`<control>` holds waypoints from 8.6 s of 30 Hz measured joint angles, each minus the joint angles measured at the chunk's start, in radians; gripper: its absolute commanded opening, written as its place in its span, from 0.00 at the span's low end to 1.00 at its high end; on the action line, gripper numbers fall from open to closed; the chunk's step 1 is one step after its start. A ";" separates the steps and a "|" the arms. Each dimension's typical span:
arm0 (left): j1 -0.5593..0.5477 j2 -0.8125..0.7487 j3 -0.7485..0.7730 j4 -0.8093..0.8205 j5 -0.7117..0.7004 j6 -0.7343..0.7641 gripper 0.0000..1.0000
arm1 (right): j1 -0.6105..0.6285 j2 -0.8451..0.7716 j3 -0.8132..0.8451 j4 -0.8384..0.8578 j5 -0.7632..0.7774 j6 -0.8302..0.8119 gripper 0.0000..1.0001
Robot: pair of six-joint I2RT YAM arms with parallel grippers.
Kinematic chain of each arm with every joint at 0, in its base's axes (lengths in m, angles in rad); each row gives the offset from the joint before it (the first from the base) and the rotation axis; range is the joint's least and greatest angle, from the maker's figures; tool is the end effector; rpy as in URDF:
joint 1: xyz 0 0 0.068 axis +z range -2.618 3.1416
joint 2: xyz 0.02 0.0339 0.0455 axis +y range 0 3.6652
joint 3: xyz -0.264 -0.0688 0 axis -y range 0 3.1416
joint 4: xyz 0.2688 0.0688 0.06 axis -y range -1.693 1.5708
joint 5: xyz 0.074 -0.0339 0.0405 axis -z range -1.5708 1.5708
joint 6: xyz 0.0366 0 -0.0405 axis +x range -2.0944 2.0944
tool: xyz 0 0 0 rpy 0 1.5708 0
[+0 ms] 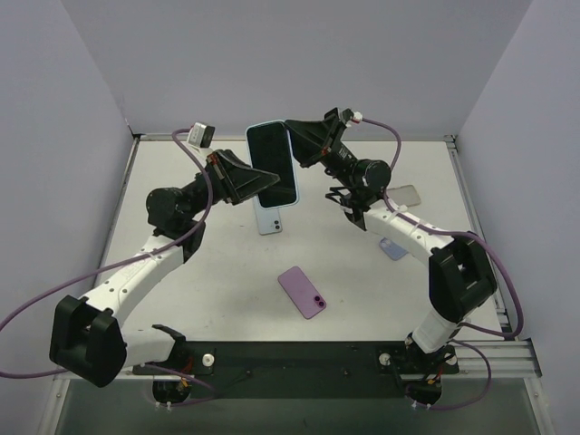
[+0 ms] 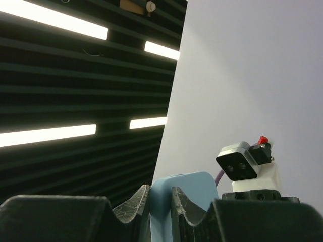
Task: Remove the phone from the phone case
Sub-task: Remove the phone case from the phone.
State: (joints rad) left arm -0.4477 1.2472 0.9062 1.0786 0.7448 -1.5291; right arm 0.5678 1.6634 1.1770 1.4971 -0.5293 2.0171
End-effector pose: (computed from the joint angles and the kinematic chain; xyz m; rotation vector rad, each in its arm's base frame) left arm 0.2454 -0.1454 0.3983 0.2369 1.2834 -2.0568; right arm 0.2988 0.2125 0.3932 -0.0321 1.0323 2.5689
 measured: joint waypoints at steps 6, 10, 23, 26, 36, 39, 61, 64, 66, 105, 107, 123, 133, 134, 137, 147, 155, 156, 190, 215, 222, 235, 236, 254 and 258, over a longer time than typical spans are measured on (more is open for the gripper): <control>0.000 -0.042 0.006 -0.021 0.005 0.023 0.00 | 0.027 0.013 0.032 0.027 0.010 0.007 0.00; 0.000 -0.059 0.012 -0.033 0.015 0.047 0.00 | 0.039 0.017 0.041 0.045 0.013 0.014 0.00; -0.011 -0.071 0.012 -0.115 0.126 0.073 0.00 | -0.004 -0.216 -0.146 -0.208 -0.037 -0.253 0.00; -0.011 -0.071 0.012 -0.116 0.136 0.074 0.00 | -0.004 -0.303 -0.120 -0.454 -0.032 -0.459 0.00; -0.009 -0.066 0.012 -0.180 0.162 0.045 0.00 | -0.018 -0.342 -0.076 -0.736 -0.053 -0.792 0.18; -0.009 -0.058 0.012 -0.198 0.180 0.039 0.00 | -0.026 -0.341 -0.086 -0.750 -0.077 -0.838 0.24; -0.008 0.143 -0.034 -0.124 0.411 -0.056 0.00 | -0.070 -0.250 -0.229 -0.760 -0.278 -0.843 0.15; -0.009 0.148 -0.043 -0.119 0.423 -0.061 0.00 | -0.070 -0.247 -0.244 -0.727 -0.294 -0.816 0.04; -0.011 0.154 -0.045 -0.102 0.436 -0.058 0.00 | -0.070 -0.245 -0.259 -0.690 -0.304 -0.776 0.03; -0.041 0.225 -0.045 0.101 0.681 -0.048 0.00 | -0.023 -0.372 -0.285 -0.862 -0.440 -0.925 0.00; -0.042 0.236 -0.045 0.110 0.686 -0.041 0.00 | -0.018 -0.370 -0.285 -0.870 -0.435 -0.924 0.00; -0.043 0.412 0.031 -0.071 0.637 0.146 0.04 | -0.059 -0.389 -0.256 -1.147 -0.164 -1.083 0.00; -0.066 0.599 0.075 -0.029 0.605 0.155 0.32 | -0.133 -0.360 -0.290 -1.241 -0.115 -1.154 0.00; -0.068 0.615 0.076 -0.026 0.598 0.156 0.33 | -0.142 -0.349 -0.293 -1.245 -0.117 -1.157 0.00; -0.069 0.662 0.077 -0.018 0.575 0.155 0.42 | -0.163 -0.312 -0.299 -1.255 -0.124 -1.165 0.00; -0.016 0.804 0.132 -0.027 0.322 0.128 0.83 | -0.194 -0.240 -0.304 -1.391 -0.073 -1.189 0.00; -0.002 0.819 0.149 -0.143 0.247 0.201 0.84 | -0.195 -0.169 -0.231 -1.516 -0.008 -1.241 0.00; 0.000 0.818 0.153 -0.183 0.236 0.227 0.84 | -0.195 -0.156 -0.204 -1.560 0.023 -1.259 0.00; 0.005 0.652 0.358 -1.263 -0.243 0.678 0.82 | -0.089 0.195 0.143 -1.940 0.488 -1.537 0.12; -0.089 0.710 0.410 -1.317 -0.262 0.587 0.83 | -0.068 0.250 0.092 -1.833 0.488 -1.544 0.19; -0.108 0.750 0.410 -1.296 -0.260 0.512 0.83 | -0.072 0.248 0.066 -1.799 0.490 -1.545 0.25; -0.110 0.752 0.409 -1.223 -0.260 0.422 0.83 | -0.078 0.232 0.027 -1.736 0.460 -1.542 0.00; -0.111 0.754 0.409 -1.219 -0.261 0.415 0.83 | -0.080 0.230 0.024 -1.732 0.458 -1.539 0.00; -0.136 0.806 0.498 -1.267 -0.289 0.323 0.75 | -0.073 0.211 -0.021 -1.654 0.428 -1.541 0.00; -0.142 0.844 0.587 -1.361 -0.306 0.327 0.74 | -0.073 0.211 -0.021 -1.653 0.430 -1.539 0.00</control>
State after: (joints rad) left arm -0.5900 2.0911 1.4937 -0.2821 0.4389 -1.2018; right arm 0.4946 1.8744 1.1561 -0.1562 -0.0994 0.4778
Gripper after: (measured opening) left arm 0.744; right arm 0.108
